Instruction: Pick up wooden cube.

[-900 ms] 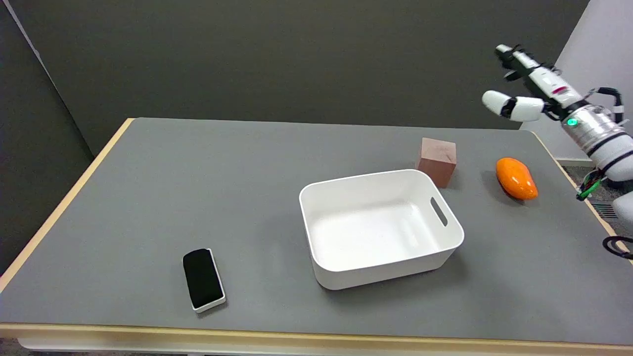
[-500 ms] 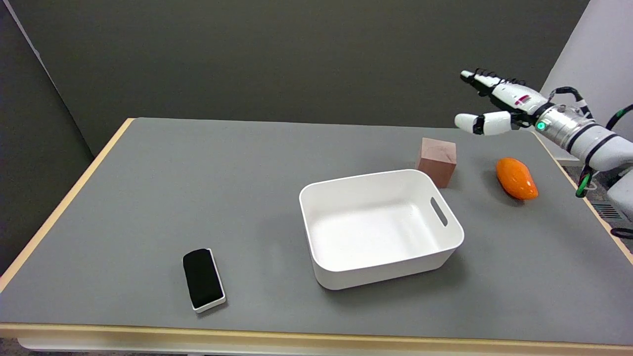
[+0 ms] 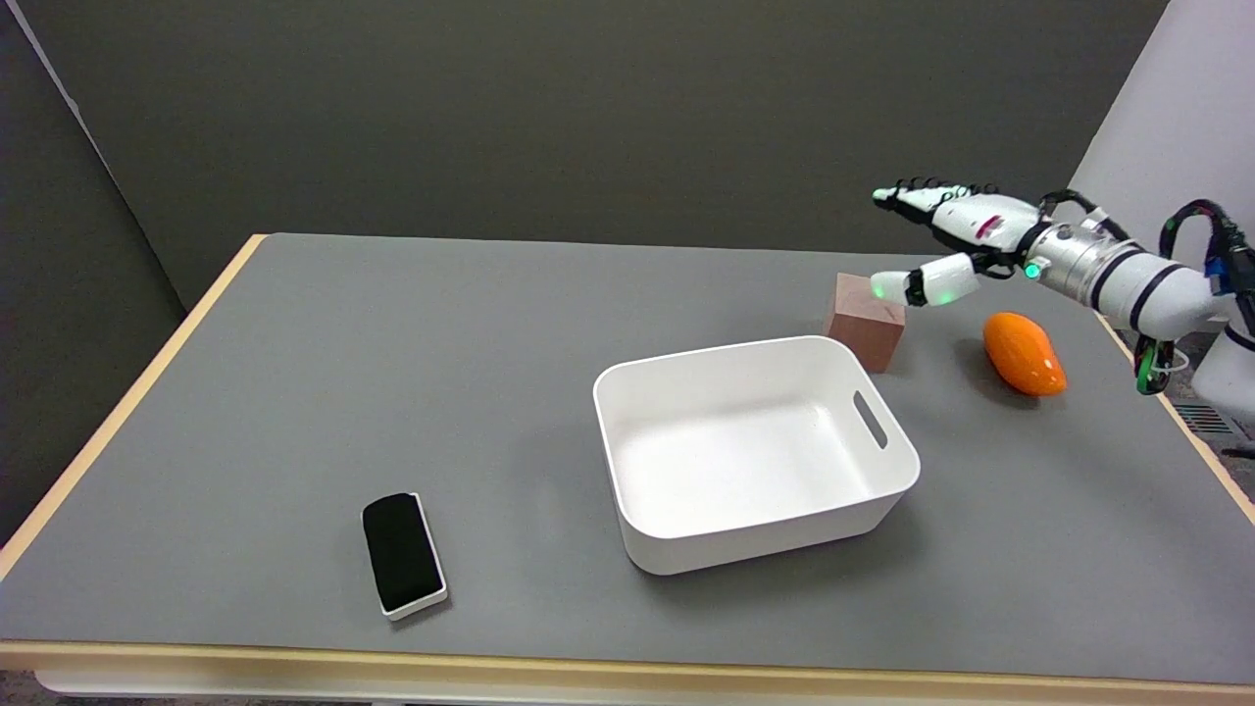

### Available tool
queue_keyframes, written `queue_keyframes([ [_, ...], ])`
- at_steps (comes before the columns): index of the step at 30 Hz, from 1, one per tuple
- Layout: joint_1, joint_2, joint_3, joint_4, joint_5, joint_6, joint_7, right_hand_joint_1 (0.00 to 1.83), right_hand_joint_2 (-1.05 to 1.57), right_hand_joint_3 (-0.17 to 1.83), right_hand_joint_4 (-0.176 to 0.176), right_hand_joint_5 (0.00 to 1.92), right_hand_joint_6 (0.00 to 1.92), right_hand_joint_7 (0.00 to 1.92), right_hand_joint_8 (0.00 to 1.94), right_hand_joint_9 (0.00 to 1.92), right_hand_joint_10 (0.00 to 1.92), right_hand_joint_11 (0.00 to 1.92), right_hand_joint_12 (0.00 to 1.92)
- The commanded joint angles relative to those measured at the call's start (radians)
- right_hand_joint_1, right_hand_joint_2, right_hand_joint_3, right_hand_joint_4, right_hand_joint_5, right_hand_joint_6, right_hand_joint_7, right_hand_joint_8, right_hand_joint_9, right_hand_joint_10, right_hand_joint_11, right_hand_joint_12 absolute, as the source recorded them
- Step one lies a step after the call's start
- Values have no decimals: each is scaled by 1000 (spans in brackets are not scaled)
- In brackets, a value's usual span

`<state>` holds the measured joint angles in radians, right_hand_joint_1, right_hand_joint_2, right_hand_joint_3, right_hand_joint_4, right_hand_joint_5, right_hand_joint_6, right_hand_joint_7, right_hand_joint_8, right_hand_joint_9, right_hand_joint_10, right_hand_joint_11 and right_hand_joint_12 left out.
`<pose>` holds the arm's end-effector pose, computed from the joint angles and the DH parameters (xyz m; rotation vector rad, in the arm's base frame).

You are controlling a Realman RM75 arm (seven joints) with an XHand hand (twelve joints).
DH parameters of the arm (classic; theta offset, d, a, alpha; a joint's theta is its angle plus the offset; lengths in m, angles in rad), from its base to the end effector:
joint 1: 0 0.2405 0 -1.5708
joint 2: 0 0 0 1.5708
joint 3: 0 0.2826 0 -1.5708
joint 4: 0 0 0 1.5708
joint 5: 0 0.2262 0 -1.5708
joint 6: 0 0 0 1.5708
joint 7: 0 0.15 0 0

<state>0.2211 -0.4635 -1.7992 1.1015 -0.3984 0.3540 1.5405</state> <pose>-0.1896 -0.3863 0.5594 1.5960 -0.1689 -0.0954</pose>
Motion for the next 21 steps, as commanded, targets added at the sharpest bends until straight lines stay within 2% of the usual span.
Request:
queue_keyframes([
  [1, 52, 26, -194, 87, -57, -82, 61, 202, 449, 932, -32, -1, 167, 10, 178, 10, 460, 25, 931],
  [9, 58, -17, -222, 53, -64, -121, 61, 203, 449, 933, -33, -1, 165, 10, 175, 11, 462, 27, 932],
  [21, 166, -124, -225, -126, -68, -114, 53, 205, 447, 935, -33, -1, 153, 32, 198, 27, 495, 34, 947],
])
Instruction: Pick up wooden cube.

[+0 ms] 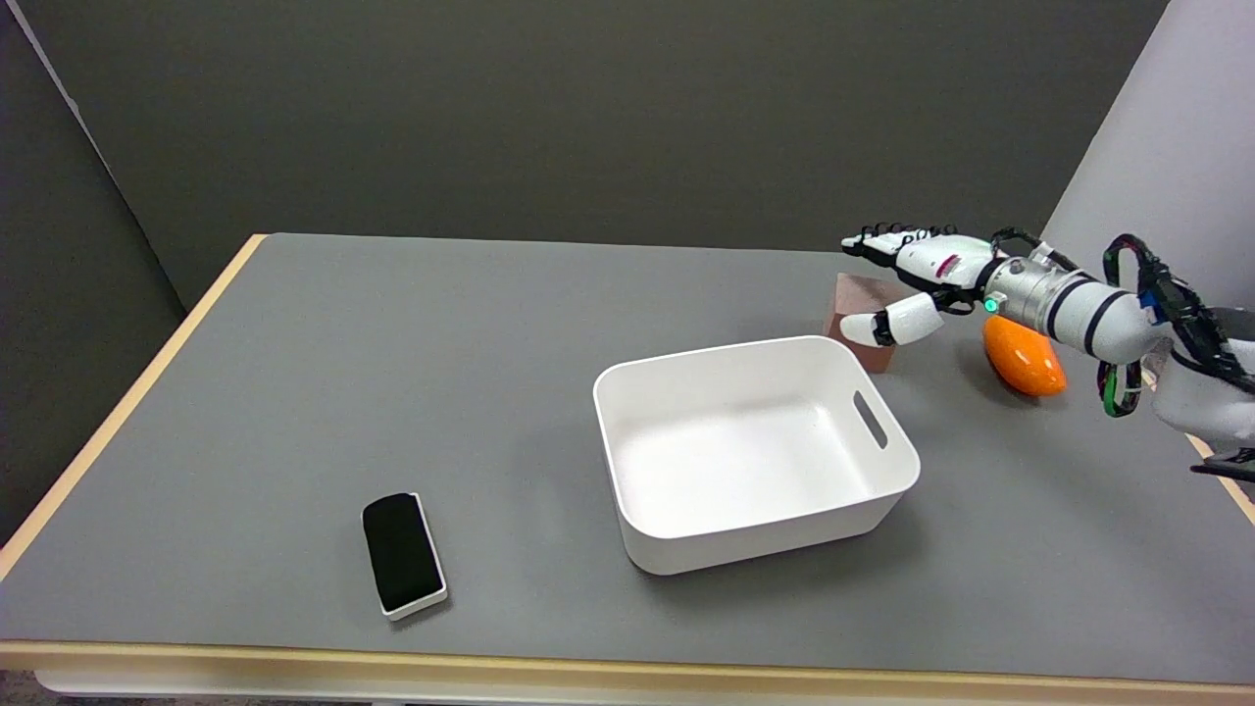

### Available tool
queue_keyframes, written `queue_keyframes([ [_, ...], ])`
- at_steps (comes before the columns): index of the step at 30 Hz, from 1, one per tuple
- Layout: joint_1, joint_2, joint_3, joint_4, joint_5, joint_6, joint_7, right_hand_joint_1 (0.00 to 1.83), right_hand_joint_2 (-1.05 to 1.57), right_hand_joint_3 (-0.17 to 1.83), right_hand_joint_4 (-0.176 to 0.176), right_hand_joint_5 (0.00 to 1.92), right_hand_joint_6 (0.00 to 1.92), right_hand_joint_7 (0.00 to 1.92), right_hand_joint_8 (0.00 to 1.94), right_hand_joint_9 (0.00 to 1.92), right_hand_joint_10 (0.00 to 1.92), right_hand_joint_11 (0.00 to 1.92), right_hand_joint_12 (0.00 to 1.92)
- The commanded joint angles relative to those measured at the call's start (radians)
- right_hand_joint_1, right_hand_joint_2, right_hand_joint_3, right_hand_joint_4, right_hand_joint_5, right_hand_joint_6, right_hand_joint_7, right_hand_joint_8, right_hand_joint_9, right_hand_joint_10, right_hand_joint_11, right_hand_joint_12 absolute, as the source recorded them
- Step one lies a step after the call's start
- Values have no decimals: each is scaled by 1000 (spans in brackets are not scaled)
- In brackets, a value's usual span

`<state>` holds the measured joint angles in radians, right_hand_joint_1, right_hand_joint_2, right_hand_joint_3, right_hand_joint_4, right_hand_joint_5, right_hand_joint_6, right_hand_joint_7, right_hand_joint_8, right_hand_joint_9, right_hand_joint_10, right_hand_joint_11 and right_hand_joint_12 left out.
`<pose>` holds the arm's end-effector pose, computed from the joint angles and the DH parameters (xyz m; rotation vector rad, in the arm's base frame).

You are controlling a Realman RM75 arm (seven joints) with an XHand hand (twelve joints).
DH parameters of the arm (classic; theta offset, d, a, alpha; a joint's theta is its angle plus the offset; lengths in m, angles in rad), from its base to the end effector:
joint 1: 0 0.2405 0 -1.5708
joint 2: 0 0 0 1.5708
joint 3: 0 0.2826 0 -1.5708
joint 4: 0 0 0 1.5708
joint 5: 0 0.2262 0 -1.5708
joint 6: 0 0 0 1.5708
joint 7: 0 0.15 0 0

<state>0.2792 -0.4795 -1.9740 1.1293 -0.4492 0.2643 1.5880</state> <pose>-0.2251 -0.3930 0.5329 1.6045 -0.2343 -0.1966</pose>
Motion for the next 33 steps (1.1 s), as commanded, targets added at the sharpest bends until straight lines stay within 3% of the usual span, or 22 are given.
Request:
queue_keyframes([
  [1, 123, -119, -52, -180, -22, -22, 5, 205, 448, 935, -32, -1, 153, 33, 199, 27, 497, 34, 947],
  [15, 254, -204, -153, -391, -32, 15, 5, 224, 454, 942, -21, -1, 156, 42, 212, 31, 511, 43, 952],
  [27, 263, -205, -162, -389, -17, 13, 14, 330, 495, 957, -10, 53, 138, 105, 288, 58, 538, 46, 975],
  [31, 263, -205, -162, -389, 41, 9, 14, 710, 686, 935, 20, 186, 427, 391, 525, 319, 729, 154, 1171],
  [32, 263, -205, -162, -389, 51, 8, 14, 791, 725, 921, 25, 238, 536, 449, 672, 398, 834, 206, 1238],
  [33, 263, -205, -161, -388, 57, 7, 14, 836, 761, 891, 26, 293, 793, 501, 971, 494, 988, 268, 1379],
])
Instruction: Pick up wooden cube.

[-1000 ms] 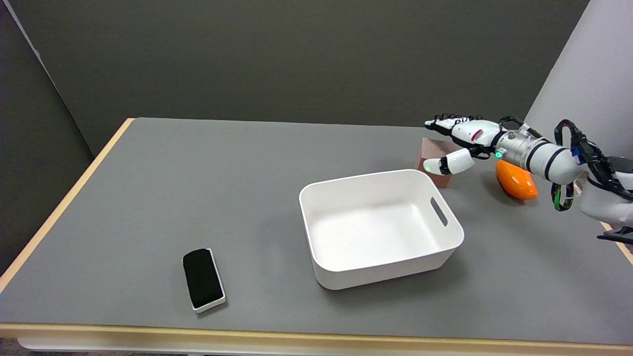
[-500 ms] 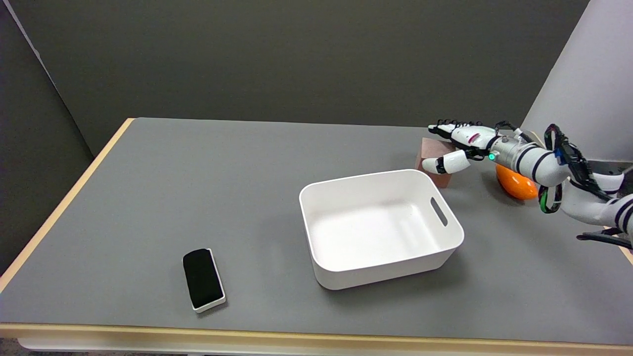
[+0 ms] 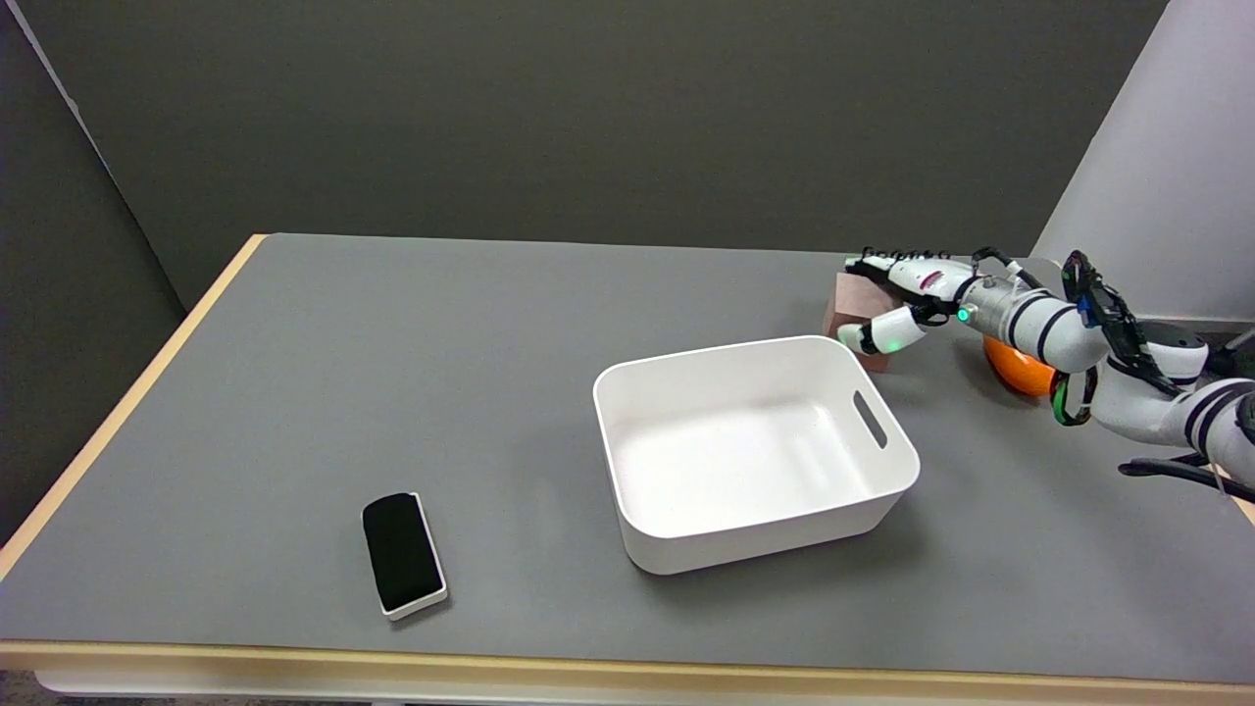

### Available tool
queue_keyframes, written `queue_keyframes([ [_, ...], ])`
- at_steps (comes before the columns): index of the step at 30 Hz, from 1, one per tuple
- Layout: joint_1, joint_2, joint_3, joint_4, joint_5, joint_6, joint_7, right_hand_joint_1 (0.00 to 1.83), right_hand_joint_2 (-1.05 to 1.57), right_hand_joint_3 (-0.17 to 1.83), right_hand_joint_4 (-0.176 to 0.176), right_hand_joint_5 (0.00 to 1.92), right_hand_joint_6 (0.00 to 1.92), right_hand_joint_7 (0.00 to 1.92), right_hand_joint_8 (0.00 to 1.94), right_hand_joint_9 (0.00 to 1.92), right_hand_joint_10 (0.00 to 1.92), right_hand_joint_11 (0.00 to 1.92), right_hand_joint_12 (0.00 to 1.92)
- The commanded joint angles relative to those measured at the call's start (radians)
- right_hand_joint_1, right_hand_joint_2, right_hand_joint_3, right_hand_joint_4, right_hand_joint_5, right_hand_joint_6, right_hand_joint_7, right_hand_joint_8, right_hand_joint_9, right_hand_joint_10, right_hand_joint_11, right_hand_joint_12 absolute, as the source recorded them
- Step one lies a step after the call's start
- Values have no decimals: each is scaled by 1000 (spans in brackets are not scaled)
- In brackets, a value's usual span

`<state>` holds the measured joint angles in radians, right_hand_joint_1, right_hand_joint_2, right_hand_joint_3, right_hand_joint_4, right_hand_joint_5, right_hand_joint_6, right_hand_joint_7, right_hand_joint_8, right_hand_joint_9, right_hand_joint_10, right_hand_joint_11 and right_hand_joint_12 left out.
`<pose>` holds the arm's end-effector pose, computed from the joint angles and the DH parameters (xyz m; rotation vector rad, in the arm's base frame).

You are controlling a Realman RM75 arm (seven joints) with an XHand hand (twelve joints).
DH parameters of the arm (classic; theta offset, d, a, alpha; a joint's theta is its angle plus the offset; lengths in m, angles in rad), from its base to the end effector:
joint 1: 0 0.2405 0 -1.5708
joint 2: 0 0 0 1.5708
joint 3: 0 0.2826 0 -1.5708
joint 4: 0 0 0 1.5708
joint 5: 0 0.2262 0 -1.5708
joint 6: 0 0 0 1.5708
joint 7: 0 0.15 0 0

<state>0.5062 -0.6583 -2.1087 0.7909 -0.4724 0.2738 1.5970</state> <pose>-0.2746 -0.4251 0.5496 1.4640 -0.3477 -0.1525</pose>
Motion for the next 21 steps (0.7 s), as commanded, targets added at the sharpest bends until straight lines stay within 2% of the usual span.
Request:
queue_keyframes([
  [1, 36, -27, -26, -49, 84, -3, 5, 871, 790, 868, 26, 338, 997, 543, 1202, 568, 1109, 308, 1497],
  [3, 36, -27, -24, -48, 89, -3, 5, 902, 827, 845, 16, 389, 1186, 581, 1334, 617, 1189, 232, 1689],
  [5, 36, -27, -20, -41, 89, -4, 5, 1110, 1186, 277, -88, 505, 1512, 717, 1587, 671, 1244, 147, 1899],
  [6, 36, -27, -18, -37, 90, -5, 5, 1127, 1224, 222, -96, 514, 1543, 719, 1634, 694, 1261, 116, 1909],
  [11, 30, -27, 29, -7, 88, -5, -2, 1112, 1243, 245, -109, 508, 1550, 659, 1783, 748, 1383, 104, 1921],
  [14, 10, -25, 102, 30, 82, -4, -3, 1119, 1239, 244, -119, 514, 1536, 665, 1783, 757, 1405, 144, 1921],
  [18, -63, -20, 301, 143, 85, 1, -4, 1128, 1242, 212, -135, 530, 1495, 684, 1758, 773, 1372, 211, 1919],
  [19, -91, -19, 360, 181, 88, 2, -5, 1138, 1210, 259, -135, 545, 1478, 700, 1740, 775, 1392, 199, 1921],
  [21, -158, -22, 490, 263, 89, 4, -5, 1128, 1254, 187, -138, 531, 1482, 687, 1758, 764, 1372, 193, 1920],
])
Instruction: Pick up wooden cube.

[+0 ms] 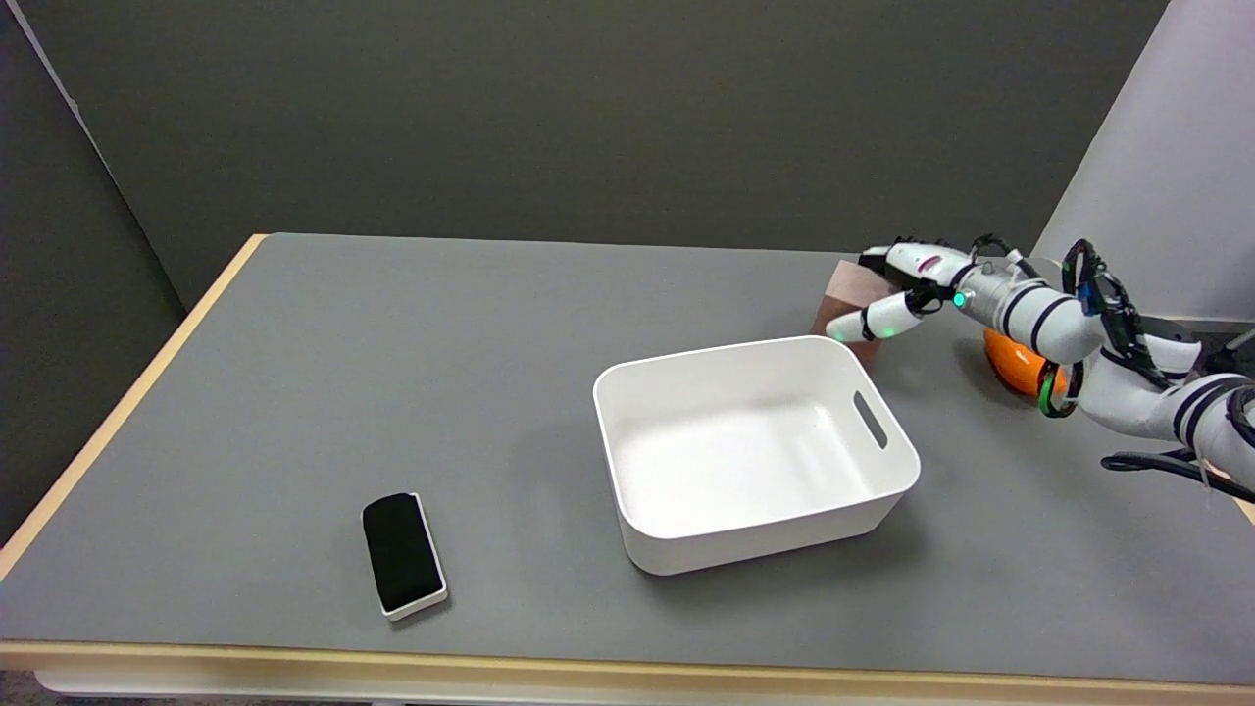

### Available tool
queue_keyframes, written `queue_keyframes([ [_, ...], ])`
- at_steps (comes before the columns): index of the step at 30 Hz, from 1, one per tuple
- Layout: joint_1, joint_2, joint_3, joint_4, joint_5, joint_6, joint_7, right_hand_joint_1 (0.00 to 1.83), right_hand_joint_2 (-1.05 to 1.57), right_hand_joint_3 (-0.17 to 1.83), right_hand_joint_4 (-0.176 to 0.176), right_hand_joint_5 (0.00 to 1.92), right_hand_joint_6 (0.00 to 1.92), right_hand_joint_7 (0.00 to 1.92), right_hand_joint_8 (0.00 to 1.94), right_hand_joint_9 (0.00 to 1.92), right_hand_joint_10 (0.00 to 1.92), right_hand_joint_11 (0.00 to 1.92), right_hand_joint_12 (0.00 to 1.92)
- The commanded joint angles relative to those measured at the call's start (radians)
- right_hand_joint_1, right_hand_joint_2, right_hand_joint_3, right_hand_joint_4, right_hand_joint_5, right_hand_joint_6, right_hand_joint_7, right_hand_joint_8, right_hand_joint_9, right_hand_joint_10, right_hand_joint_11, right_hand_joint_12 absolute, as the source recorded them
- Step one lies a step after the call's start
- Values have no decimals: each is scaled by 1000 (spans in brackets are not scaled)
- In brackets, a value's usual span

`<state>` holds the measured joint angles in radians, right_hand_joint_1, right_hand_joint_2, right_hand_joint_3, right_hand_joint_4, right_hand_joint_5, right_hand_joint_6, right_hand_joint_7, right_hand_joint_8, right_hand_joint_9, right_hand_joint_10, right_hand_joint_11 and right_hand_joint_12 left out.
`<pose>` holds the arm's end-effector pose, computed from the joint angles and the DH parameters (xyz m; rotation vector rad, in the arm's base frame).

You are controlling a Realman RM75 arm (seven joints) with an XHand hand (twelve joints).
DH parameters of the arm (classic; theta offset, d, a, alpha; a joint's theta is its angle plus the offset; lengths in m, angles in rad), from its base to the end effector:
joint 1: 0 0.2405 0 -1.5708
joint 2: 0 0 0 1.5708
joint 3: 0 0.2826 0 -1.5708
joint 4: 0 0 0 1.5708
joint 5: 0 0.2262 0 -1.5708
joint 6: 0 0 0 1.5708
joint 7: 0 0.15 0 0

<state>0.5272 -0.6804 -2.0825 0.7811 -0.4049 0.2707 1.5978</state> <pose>-0.2643 -0.4347 0.5475 1.4461 -0.3752 -0.0362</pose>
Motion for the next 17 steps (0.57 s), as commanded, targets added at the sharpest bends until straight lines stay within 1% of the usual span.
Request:
queue_keyframes([
  [1, -215, -4, 526, 309, 22, 8, -6, 1124, 1264, 176, -140, 527, 1490, 682, 1764, 756, 1371, 184, 1918],
  [4, -335, -21, 678, 447, 29, 22, -6, 1150, 1210, 236, -152, 557, 1454, 720, 1717, 784, 1372, 224, 1920],
  [5, -369, -29, 721, 486, 46, 31, -5, 1138, 1238, 200, -148, 542, 1468, 708, 1733, 762, 1363, 209, 1921],
  [7, -451, -43, 792, 571, 96, 48, 3, 1149, 1218, 218, -157, 555, 1452, 728, 1706, 778, 1357, 247, 1915],
  [8, -482, -47, 808, 604, 117, 60, 4, 1162, 1194, 243, -166, 569, 1436, 746, 1682, 796, 1356, 279, 1911],
  [10, -547, -56, 836, 662, 152, 86, 4, 1132, 1276, 134, -158, 526, 1495, 710, 1731, 768, 1349, 243, 1911],
  [12, -634, -60, 873, 728, 200, 114, 4, 1146, 1251, 160, -165, 543, 1471, 726, 1709, 795, 1344, 326, 1908],
  [14, -727, -61, 902, 790, 279, 131, 5, 1148, 1244, 169, -164, 547, 1466, 731, 1701, 801, 1343, 338, 1907],
  [17, -811, -57, 895, 853, 415, 168, 5, 1158, 1208, 215, -165, 563, 1451, 757, 1662, 826, 1312, 475, 1921],
])
